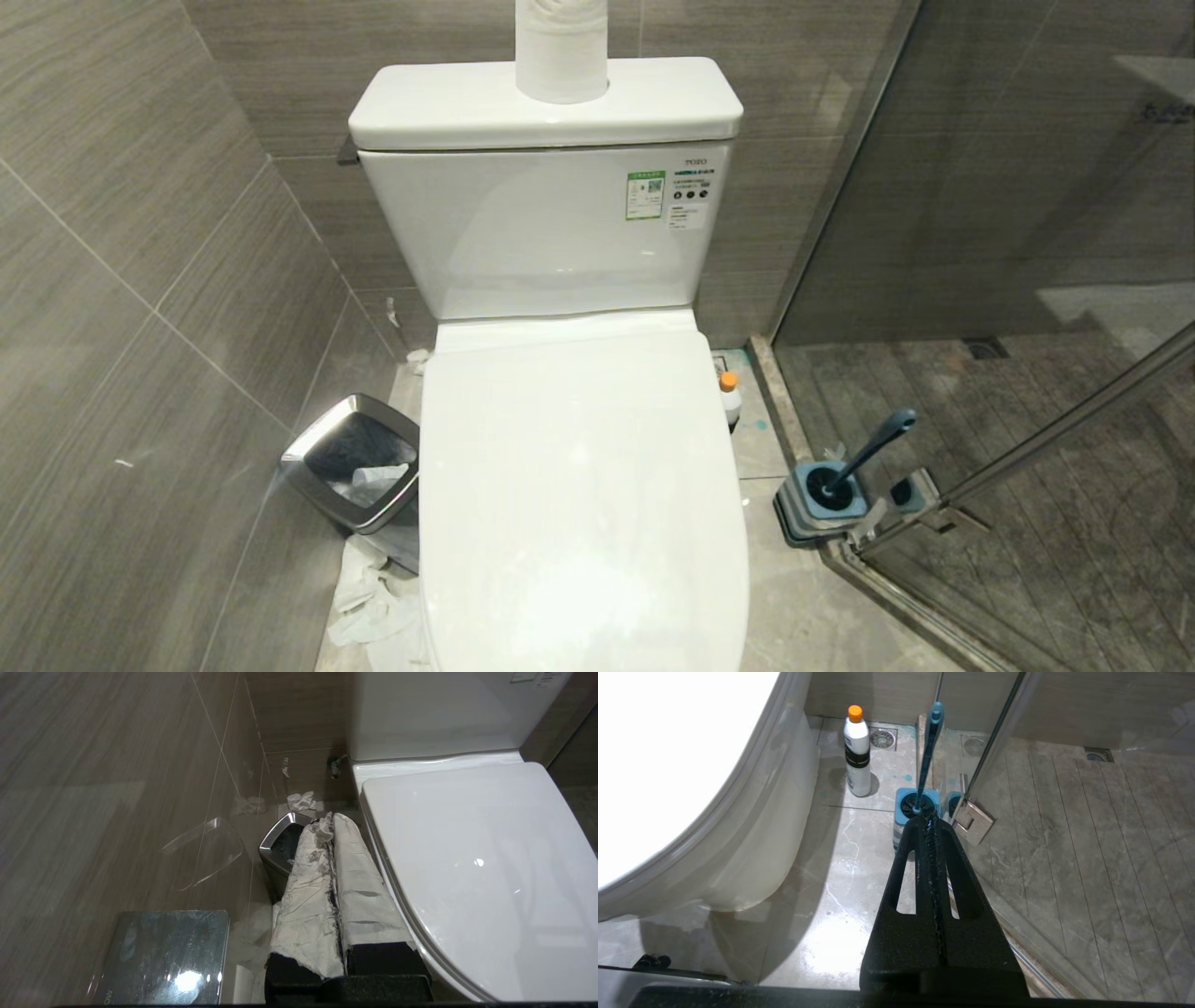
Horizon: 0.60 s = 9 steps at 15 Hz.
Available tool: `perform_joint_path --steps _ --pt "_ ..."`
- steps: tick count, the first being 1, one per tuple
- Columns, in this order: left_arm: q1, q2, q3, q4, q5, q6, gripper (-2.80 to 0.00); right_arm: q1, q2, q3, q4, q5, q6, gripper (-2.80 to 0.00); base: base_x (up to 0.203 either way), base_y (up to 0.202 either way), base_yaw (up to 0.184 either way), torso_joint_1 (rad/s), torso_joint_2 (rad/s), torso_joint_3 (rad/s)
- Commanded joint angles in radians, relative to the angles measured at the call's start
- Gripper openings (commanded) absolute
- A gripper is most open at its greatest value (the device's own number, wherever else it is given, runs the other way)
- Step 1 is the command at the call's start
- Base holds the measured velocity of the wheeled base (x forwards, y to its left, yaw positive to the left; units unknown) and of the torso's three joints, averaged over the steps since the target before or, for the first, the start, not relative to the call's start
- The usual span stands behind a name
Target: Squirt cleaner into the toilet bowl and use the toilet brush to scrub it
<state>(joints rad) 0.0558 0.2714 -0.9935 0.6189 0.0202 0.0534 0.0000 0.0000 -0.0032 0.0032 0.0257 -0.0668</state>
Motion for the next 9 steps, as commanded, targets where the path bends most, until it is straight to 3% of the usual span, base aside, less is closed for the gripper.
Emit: perform_joint_path --steps 1,5,9 --pt "-0.033 -0.087 0.056 0.005 0.009 0.041 -2.8 0.0 0.002 0.0 0.0 0.0 -0.001 -2.8 0.0 0.0 0.0 0.0 0.0 0.0" --pt "-0.05 -0.25 0.138 0.058 0.016 0.097 -2.8 0.0 0.002 0.0 0.0 0.0 -0.001 -2.8 0.0 0.0 0.0 0.0 0.0 0.0" --pt "-0.053 -0.271 0.217 0.021 0.042 0.104 -2.8 0.0 0.002 0.0 0.0 0.0 -0.001 -2.8 0.0 0.0 0.0 0.0 0.0 0.0"
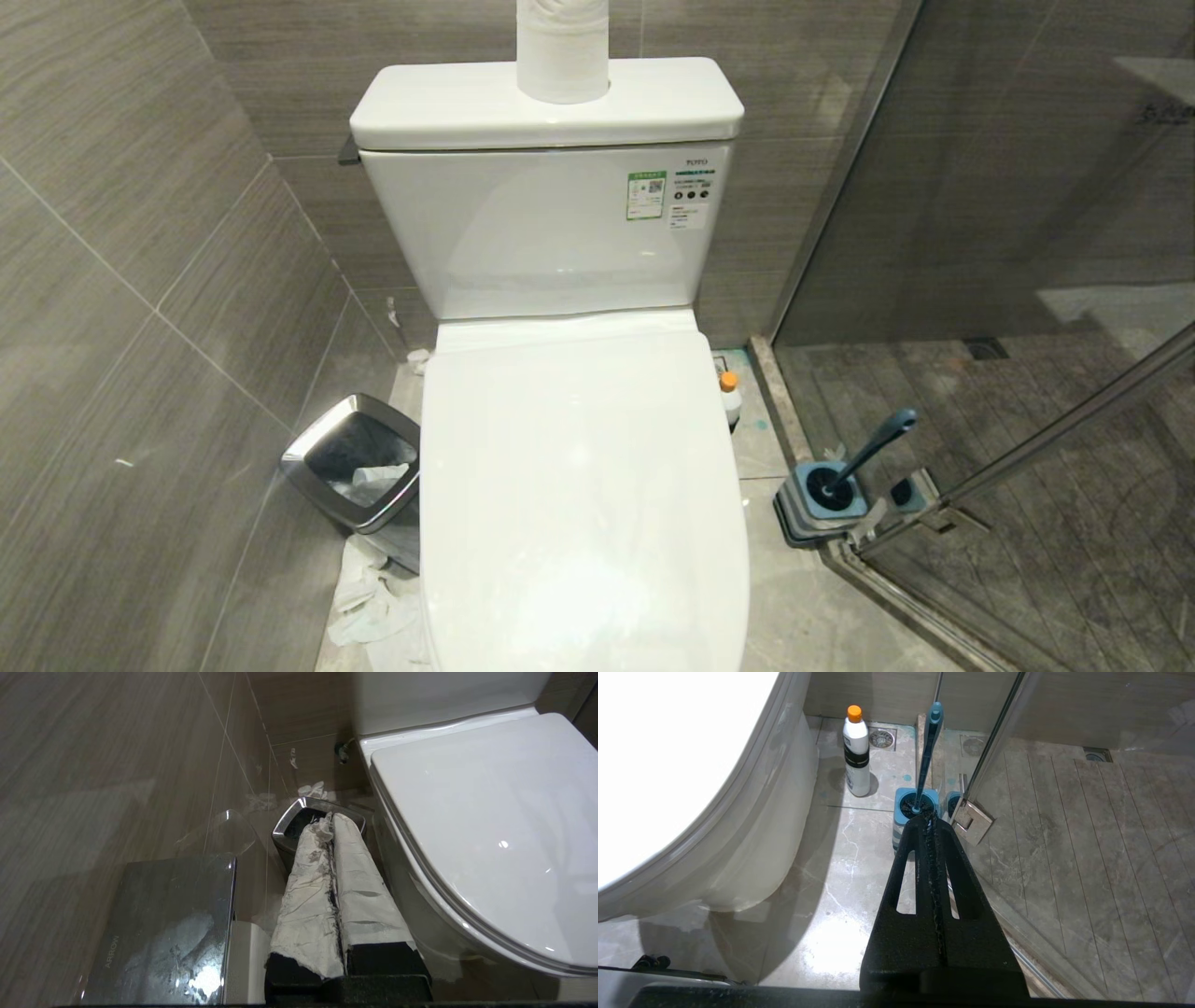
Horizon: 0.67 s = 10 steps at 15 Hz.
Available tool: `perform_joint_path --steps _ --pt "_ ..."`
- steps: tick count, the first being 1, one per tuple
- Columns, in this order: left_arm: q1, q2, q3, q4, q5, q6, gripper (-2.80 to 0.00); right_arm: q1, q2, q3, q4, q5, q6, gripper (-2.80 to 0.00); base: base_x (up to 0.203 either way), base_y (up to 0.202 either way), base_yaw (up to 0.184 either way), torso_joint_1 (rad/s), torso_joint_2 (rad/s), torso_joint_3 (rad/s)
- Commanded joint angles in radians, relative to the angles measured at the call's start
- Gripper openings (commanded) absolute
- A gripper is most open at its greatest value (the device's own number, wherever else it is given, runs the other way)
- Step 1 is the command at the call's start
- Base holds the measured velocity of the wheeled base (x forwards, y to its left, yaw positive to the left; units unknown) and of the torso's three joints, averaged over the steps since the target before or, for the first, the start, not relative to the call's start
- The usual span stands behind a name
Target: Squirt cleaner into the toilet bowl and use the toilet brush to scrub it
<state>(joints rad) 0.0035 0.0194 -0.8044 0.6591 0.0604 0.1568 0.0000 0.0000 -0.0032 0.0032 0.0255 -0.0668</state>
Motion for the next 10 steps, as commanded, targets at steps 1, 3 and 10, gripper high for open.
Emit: perform_joint_path --steps 1,3,10 --pt "0.0 -0.019 0.062 -0.058 0.002 0.002 -2.8 0.0 0.002 0.0 0.0 0.001 -0.001 -2.8 0.0 0.0 0.0 0.0 0.0 0.0" --pt "0.0 -0.019 0.133 -0.156 0.002 0.021 -2.8 0.0 0.002 0.0 0.0 0.001 -0.001 -2.8 0.0 0.0 0.0 0.0 0.0 0.0" --pt "0.0 -0.019 0.515 -0.628 0.005 0.037 -2.8 0.0 0.002 0.0 0.0 0.001 -0.001 -2.8 0.0 0.0 0.0 0.0 0.0 0.0"
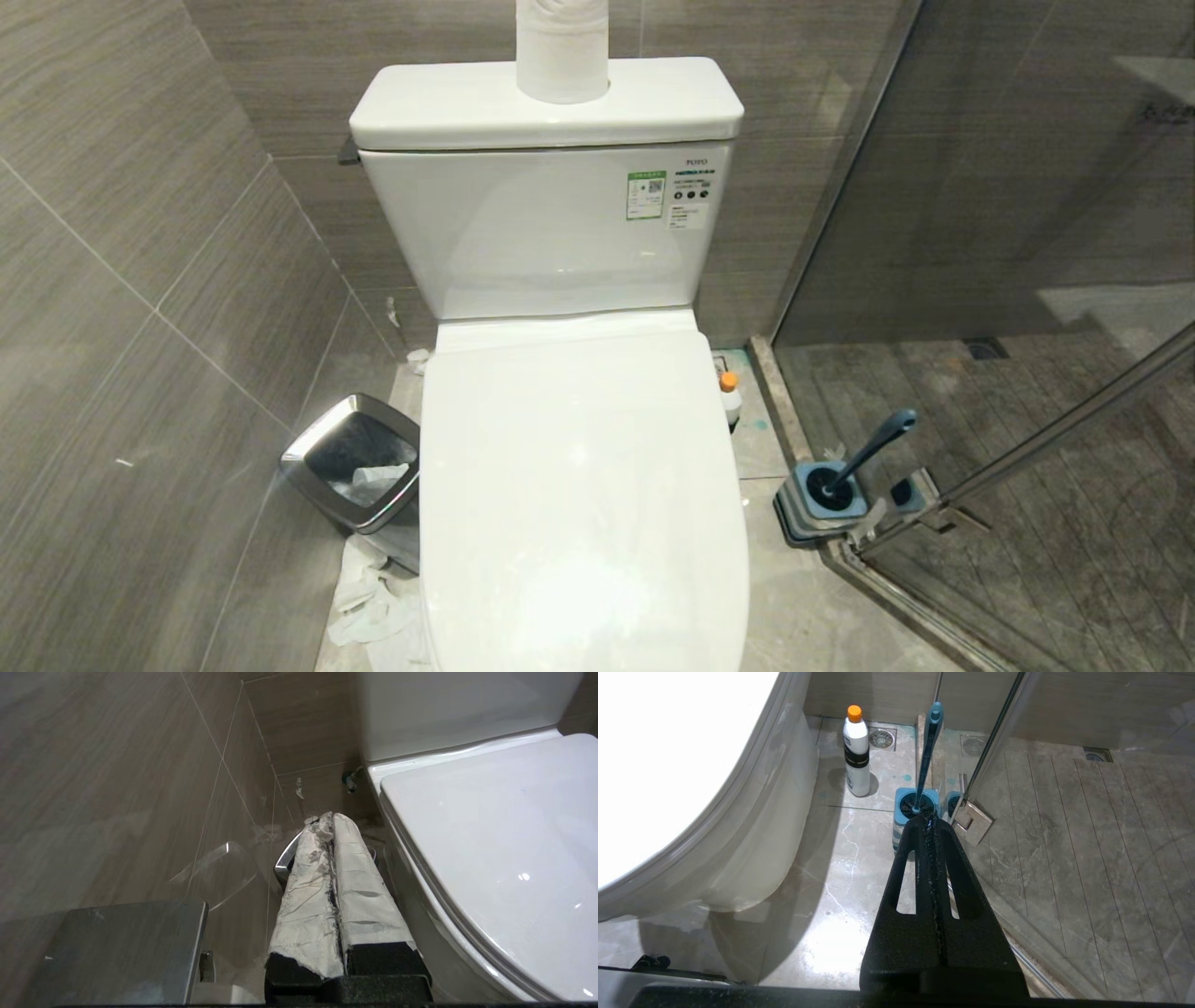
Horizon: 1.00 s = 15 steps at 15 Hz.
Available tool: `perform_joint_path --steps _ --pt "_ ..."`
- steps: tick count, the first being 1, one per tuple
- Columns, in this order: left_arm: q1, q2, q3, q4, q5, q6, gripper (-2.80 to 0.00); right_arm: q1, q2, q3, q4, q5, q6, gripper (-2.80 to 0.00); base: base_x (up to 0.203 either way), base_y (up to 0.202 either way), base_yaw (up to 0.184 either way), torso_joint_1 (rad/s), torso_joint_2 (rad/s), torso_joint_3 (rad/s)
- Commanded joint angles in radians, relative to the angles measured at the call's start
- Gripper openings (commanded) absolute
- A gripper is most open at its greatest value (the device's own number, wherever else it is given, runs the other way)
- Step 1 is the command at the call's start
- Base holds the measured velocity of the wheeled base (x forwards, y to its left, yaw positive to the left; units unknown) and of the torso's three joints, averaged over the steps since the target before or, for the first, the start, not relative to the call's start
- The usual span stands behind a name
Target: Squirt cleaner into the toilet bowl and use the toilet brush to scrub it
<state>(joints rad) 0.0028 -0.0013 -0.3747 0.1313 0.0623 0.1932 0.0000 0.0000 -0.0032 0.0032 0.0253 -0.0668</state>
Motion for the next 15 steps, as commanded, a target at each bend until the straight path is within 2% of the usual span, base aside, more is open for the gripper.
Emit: perform_joint_path --steps 1,5,6,8,9,15 --pt "0.0 0.001 0.144 -0.175 0.017 0.001 -2.8 -0.001 0.002 0.0 0.0 0.001 -0.001 -2.8 0.0 0.0 0.0 0.0 0.0 0.0" --pt "0.0 0.001 0.367 -0.401 0.081 -0.001 -2.8 0.0 0.002 0.0 0.0 0.001 -0.001 -2.8 0.0 0.0 0.0 0.0 0.0 0.0" --pt "0.0 0.001 0.377 -0.385 0.085 0.0 -2.8 0.0 0.002 0.0 0.0 0.001 -0.001 -2.8 0.0 0.0 0.0 0.0 0.0 0.0" --pt "0.0 0.001 0.375 -0.269 0.077 -0.009 -2.8 -0.001 0.002 0.0 0.0 0.001 -0.001 -2.8 0.0 0.0 0.0 0.0 0.0 0.0" --pt "0.0 0.001 0.375 -0.269 0.068 -0.009 -2.8 0.0 0.002 0.0 0.0 0.001 -0.001 -2.8 0.0 0.0 0.0 0.0 0.0 0.0" --pt "0.0 0.001 0.361 -0.174 -0.047 -0.02 -2.8 0.0 0.002 0.0 0.0 0.001 -0.001 -2.8 0.0 0.0 0.0 0.0 0.0 0.0"
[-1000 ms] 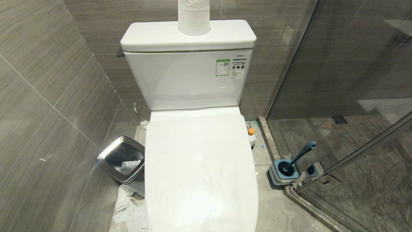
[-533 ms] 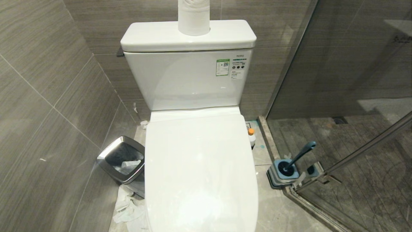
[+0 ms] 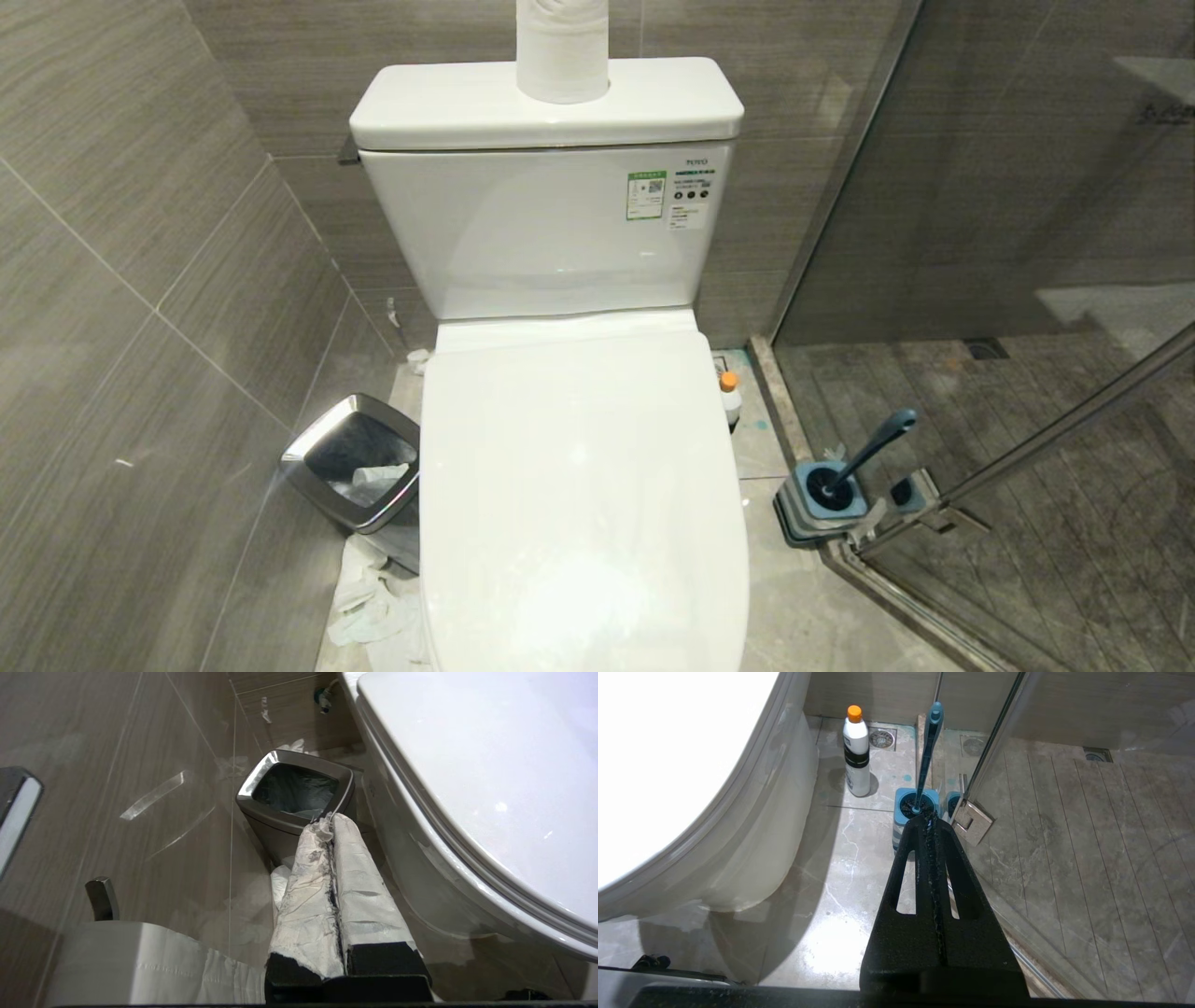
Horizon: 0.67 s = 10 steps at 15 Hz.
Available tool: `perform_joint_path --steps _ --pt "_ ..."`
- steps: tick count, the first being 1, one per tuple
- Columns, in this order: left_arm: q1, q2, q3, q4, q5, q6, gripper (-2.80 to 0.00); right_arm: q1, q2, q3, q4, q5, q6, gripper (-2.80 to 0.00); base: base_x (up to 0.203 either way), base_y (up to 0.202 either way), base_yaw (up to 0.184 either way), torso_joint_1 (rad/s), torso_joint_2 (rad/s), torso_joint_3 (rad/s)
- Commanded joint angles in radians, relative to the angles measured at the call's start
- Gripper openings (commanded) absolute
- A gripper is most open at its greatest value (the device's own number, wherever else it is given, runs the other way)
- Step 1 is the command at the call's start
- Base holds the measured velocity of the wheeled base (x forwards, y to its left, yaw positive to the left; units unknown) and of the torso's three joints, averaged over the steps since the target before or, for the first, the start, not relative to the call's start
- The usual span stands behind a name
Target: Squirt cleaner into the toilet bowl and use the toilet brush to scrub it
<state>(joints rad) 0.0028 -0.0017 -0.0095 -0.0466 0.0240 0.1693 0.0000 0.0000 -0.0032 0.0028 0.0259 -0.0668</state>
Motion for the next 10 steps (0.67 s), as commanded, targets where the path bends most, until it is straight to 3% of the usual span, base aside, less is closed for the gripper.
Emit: perform_joint_path --steps 1,4,7,10 --pt "0.0 0.002 -0.004 0.007 -0.018 0.006 -2.8 0.0 0.002 0.0 0.0 0.0 -0.001 -2.8 0.0 0.0 0.0 0.0 0.0 0.0" --pt "0.0 0.002 0.009 0.056 -0.073 -0.001 -2.8 0.0 0.002 0.0 0.0 0.0 -0.001 -2.8 0.0 0.0 0.0 0.0 0.0 0.0" --pt "0.0 0.002 0.006 0.054 -0.028 -0.145 -2.8 0.0 0.002 0.0 0.0 0.0 -0.001 -2.8 0.0 0.0 0.0 0.0 0.0 0.0" --pt "0.0 0.002 0.008 0.051 -0.019 -0.168 -2.8 0.0 0.002 0.0 0.0 0.0 -0.001 -2.8 0.0 0.0 0.0 0.0 0.0 0.0"
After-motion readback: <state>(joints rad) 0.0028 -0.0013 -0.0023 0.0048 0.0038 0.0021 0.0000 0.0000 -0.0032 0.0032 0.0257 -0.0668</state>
